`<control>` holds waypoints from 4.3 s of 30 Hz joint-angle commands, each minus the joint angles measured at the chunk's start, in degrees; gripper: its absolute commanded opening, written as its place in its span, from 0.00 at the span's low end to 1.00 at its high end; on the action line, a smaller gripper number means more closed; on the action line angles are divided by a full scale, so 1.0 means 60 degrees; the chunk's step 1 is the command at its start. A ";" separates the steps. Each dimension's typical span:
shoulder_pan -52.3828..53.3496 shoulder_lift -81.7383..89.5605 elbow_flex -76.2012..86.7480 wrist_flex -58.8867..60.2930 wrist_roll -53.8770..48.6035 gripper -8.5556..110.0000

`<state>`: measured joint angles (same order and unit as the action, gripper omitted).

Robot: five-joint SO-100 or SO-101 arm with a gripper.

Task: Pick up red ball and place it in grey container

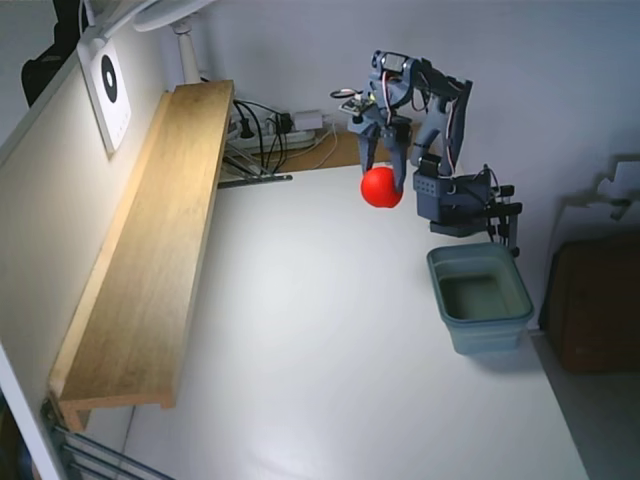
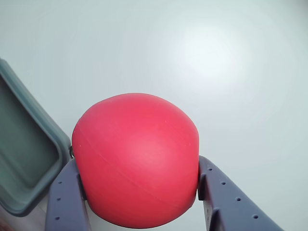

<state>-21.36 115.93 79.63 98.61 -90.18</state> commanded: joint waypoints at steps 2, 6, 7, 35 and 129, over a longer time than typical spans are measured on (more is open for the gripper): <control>-0.1371 0.0105 -0.0362 0.0082 0.0029 0.27; -0.2527 0.0105 -0.0362 0.0082 0.0029 0.27; -0.2737 0.0105 -0.0362 0.0082 0.0029 0.27; -0.6160 0.0006 -0.0414 0.0035 0.0029 0.27; 0.0640 -0.2990 -0.3217 -0.0427 0.0029 0.23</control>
<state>-20.57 93.87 59.24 94.66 -90.18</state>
